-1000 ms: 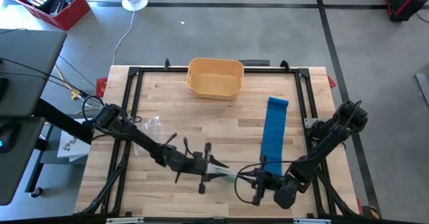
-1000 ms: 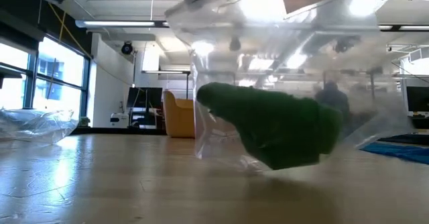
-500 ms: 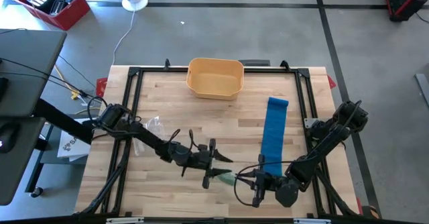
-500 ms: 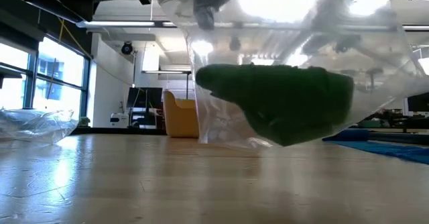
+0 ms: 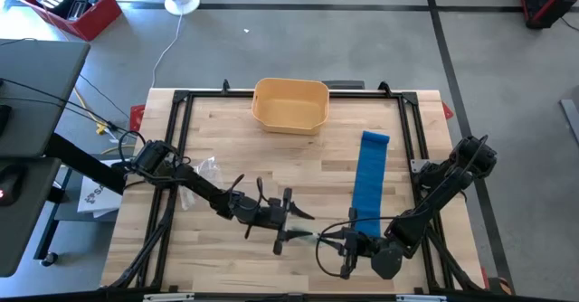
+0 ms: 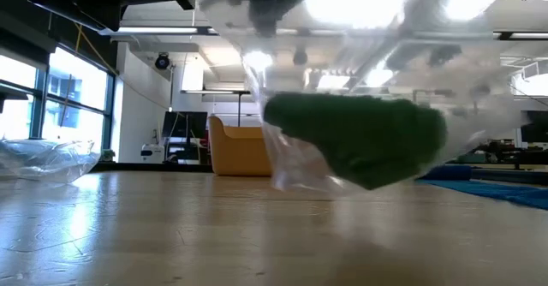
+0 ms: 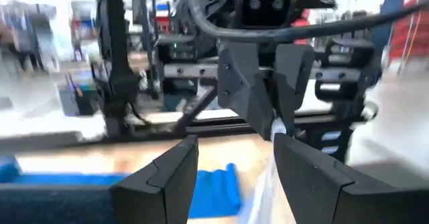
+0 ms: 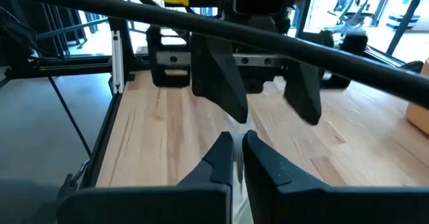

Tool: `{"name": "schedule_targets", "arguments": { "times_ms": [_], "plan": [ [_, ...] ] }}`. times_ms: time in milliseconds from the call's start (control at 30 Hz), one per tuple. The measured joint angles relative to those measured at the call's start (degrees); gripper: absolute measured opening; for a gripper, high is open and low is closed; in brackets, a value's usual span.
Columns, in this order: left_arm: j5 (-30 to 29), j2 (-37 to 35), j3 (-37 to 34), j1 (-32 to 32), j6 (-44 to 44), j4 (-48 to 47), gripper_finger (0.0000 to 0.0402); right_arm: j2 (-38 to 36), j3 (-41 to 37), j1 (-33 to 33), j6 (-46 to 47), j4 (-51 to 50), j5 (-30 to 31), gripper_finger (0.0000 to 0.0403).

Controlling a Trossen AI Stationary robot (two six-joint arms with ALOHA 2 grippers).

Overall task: Roll bandage
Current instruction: Close the transparent zip bag

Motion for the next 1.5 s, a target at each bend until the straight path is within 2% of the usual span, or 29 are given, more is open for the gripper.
{"name": "schedule_targets", "arguments": {
  "times_ms": [233, 433, 700, 967, 1100, 1233, 1500],
  "plan": [
    [-2.5, -3.6, 0.3, -0.6, 5.1, -0.9, 0.0189, 0.0, 0.0, 0.4, 2.8, -4.2, 0.0, 0.0007],
    [1.4, -1.5, 0.3, -1.1, -2.6, -4.0, 0.0189, 0.2, -0.3, -0.6, 7.9, -6.8, 0.0, 0.0007],
    [-6.1, 2.6, 0.3, -1.5, -2.3, -2.4, 0.0189, 0.2, -0.3, -0.5, 5.0, -4.5, 0.5, 0.0007],
    [0.3, 6.2, 3.1, -1.9, -4.1, -2.5, 0.0187, 0.2, -0.3, -0.5, 4.9, -4.4, 0.5, 0.0007],
    [-1.3, 6.6, 4.6, -2.8, -1.5, -1.9, 0.0168, 0.2, -0.3, -0.5, 4.9, -4.4, 0.5, 0.0007],
    [-3.9, 6.7, 4.6, -3.8, -1.2, -2.2, 0.0133, 0.2, -0.3, -0.5, 4.9, -4.4, 0.4, 0.0007],
    [-5.2, 6.5, 4.6, -4.8, -0.3, -2.1, 0.0067, 0.2, -0.3, -0.3, 5.0, -4.5, 0.4, 0.0007]
  ]
}}
